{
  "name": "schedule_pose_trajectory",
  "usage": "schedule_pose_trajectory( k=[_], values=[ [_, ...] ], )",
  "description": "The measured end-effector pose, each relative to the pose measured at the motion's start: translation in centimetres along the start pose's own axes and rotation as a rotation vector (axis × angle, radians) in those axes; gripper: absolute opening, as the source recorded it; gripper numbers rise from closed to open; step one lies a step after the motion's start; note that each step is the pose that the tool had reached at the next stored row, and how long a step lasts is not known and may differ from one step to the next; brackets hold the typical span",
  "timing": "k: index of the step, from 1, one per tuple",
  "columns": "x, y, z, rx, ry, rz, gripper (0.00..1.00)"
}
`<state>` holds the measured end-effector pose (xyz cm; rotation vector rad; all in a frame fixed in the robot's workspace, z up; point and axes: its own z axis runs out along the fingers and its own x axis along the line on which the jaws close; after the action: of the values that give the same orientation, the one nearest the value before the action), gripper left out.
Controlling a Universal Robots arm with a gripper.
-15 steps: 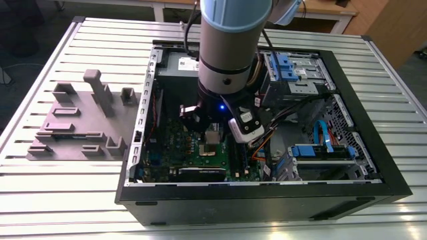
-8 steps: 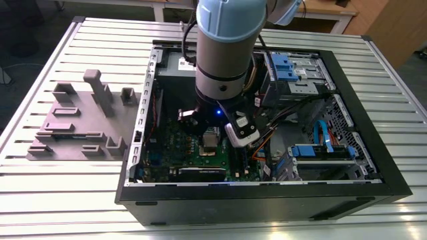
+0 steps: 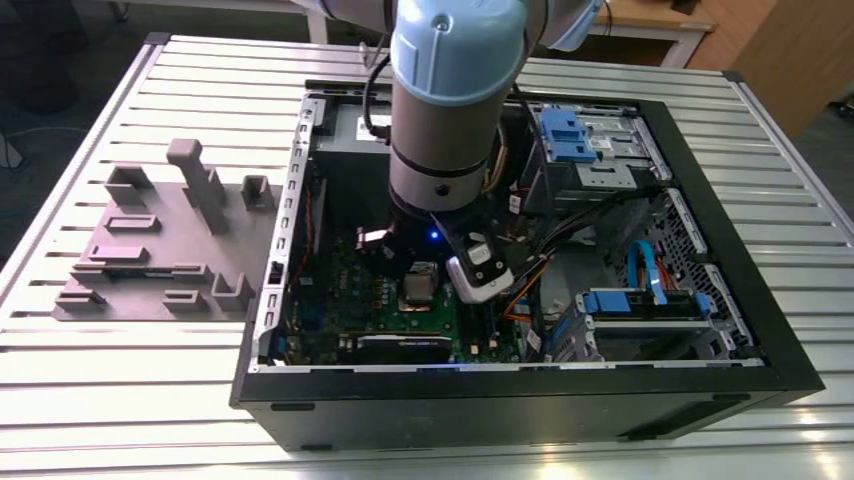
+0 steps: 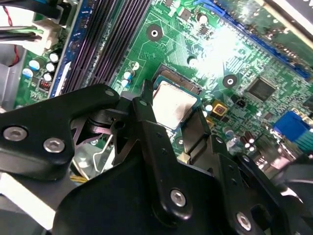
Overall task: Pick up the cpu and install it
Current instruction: 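Place the cpu into insertion slot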
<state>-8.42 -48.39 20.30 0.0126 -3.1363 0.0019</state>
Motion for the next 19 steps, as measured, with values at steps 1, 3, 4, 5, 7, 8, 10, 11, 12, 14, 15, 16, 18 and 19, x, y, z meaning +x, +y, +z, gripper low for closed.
schedule_pose_trajectory(
  k=[1, 3, 4, 5, 7, 8, 10, 11, 12, 14, 15, 16, 18, 19],
  values=[
    [0.02, 0.0, 0.17, -0.0001, 0.0, 0.0, 0.47],
    [0.05, 0.0, 0.27, 0.0001, 0.0001, 0.0, 0.47],
    [0.05, 0.0, 0.27, 0.0, 0.0002, 0.0, 0.47],
    [0.05, 0.0, 0.28, -0.0001, 0.0002, 0.0, 0.47],
    [0.17, 0.0, 0.38, -0.0003, 0.0001, -0.001, 0.47],
    [0.23, 0.01, 0.45, -0.0004, 0.0001, -0.003, 0.47],
    [0.27, 0.0, 0.57, -0.0003, 0.0001, -0.007, 0.47],
    [0.27, 0.0, 0.6, -0.0002, 0.0002, -0.008, 0.47],
    [0.27, 0.0, 0.63, -0.0001, 0.0002, -0.008, 0.47],
    [0.27, 0.0, 0.7, -0.0003, 0.0001, -0.008, 0.47],
    [0.27, 0.01, 0.78, -0.0005, 0.0, -0.008, 0.47],
    [0.27, 0.01, 0.87, -0.0004, 0.0, -0.008, 0.47],
    [0.27, 0.0, 1.02, -0.0003, 0.0001, -0.008, 0.47],
    [0.27, 0.0, 1.06, -0.0002, 0.0001, -0.008, 0.47]
  ],
)
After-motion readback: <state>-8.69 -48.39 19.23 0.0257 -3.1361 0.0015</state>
